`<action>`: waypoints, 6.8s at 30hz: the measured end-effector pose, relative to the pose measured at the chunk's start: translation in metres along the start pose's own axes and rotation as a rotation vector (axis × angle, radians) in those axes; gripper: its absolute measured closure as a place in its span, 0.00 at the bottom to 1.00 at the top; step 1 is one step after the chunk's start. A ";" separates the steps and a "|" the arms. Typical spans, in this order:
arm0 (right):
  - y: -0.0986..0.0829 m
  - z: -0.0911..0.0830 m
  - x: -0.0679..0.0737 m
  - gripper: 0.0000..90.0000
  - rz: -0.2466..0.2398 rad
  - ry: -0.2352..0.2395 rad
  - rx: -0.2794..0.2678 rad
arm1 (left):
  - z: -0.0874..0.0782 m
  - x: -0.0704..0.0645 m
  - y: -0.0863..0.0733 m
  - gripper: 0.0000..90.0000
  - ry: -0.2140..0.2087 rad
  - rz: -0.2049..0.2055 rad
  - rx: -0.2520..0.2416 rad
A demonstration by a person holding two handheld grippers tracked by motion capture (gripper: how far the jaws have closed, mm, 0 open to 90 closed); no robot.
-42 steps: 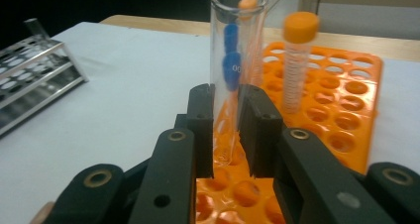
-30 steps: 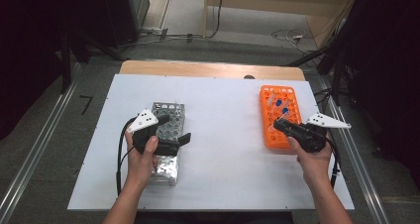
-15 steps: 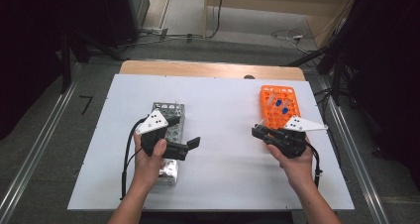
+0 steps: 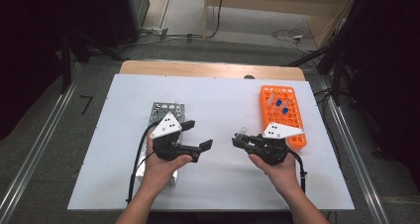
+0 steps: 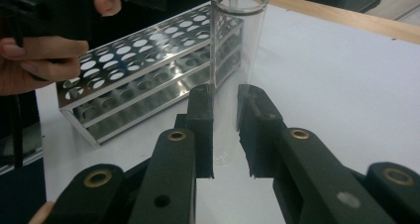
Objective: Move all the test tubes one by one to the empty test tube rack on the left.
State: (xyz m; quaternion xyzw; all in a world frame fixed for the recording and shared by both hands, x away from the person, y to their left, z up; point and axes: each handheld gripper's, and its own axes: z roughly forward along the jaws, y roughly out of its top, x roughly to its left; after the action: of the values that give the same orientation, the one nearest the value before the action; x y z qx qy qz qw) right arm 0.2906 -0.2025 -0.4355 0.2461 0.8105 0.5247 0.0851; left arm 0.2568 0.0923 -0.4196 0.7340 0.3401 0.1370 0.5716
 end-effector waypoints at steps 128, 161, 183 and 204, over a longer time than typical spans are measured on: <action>-0.063 -0.095 -0.037 0.00 0.068 -0.092 0.001 | 0.010 0.096 0.014 0.84 0.394 -0.038 0.074; -0.060 -0.093 -0.041 0.00 0.077 -0.117 -0.003 | -0.010 0.080 0.019 0.28 0.252 -0.096 0.025; -0.016 -0.091 -0.079 0.00 0.143 -0.283 -0.059 | -0.032 0.065 0.000 0.00 0.117 -0.095 -0.041; -0.028 -0.057 -0.133 0.50 0.288 -0.400 0.008 | -0.033 0.057 0.001 0.00 0.090 -0.080 -0.065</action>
State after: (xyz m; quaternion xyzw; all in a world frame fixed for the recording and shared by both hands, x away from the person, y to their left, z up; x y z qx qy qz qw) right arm 0.3743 -0.3229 -0.4520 0.4585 0.7362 0.4689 0.1671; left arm 0.2795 0.1545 -0.4196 0.6939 0.3900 0.1579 0.5843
